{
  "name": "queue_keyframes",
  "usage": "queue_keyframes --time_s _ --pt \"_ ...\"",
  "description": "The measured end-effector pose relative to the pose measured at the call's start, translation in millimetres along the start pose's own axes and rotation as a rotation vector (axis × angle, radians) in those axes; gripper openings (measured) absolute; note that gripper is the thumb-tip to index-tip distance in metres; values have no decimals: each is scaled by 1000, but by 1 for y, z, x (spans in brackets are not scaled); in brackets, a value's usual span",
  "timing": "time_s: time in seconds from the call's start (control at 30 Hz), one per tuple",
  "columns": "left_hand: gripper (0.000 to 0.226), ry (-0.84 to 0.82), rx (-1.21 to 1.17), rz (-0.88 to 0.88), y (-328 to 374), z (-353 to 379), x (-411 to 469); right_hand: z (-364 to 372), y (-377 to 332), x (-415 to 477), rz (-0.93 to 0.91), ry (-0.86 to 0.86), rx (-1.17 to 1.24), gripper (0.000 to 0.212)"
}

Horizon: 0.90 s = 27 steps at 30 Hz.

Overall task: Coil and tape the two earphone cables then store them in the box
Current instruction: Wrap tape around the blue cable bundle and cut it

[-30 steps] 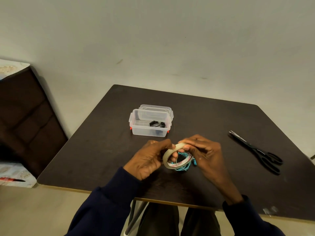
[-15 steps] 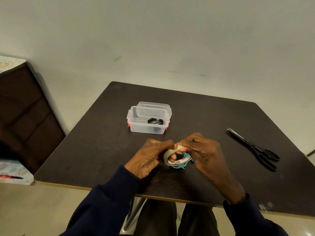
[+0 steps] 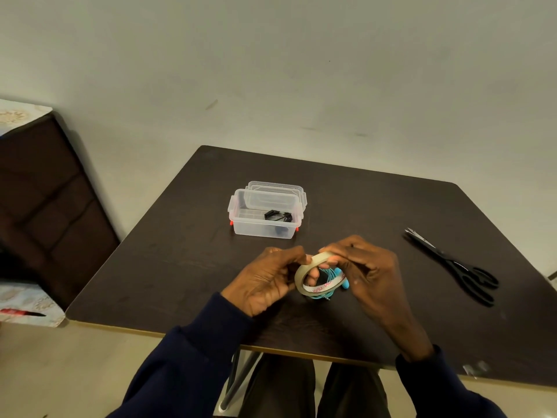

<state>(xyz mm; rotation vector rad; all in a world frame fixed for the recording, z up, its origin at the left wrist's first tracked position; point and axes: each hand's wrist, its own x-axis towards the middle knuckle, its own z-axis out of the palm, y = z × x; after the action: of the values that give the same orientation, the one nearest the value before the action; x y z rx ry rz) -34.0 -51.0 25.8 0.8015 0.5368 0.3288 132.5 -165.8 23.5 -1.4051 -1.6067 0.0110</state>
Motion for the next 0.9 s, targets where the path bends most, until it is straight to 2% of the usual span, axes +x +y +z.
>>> queue_keyframes --time_s 0.17,0.33,0.77,0.9 --pt "22 17 63 10 -2 2 2 -2 -2 2 -77 -25 -117 21" --pt "30 58 171 52 -6 5 3 -2 -2 -2 -125 -20 -281 25" --pt "37 69 132 85 -7 6 1 -3 -6 2 -103 -57 -293 27" --pt "39 74 127 92 -8 6 3 -3 -6 2 -108 -76 -339 17"
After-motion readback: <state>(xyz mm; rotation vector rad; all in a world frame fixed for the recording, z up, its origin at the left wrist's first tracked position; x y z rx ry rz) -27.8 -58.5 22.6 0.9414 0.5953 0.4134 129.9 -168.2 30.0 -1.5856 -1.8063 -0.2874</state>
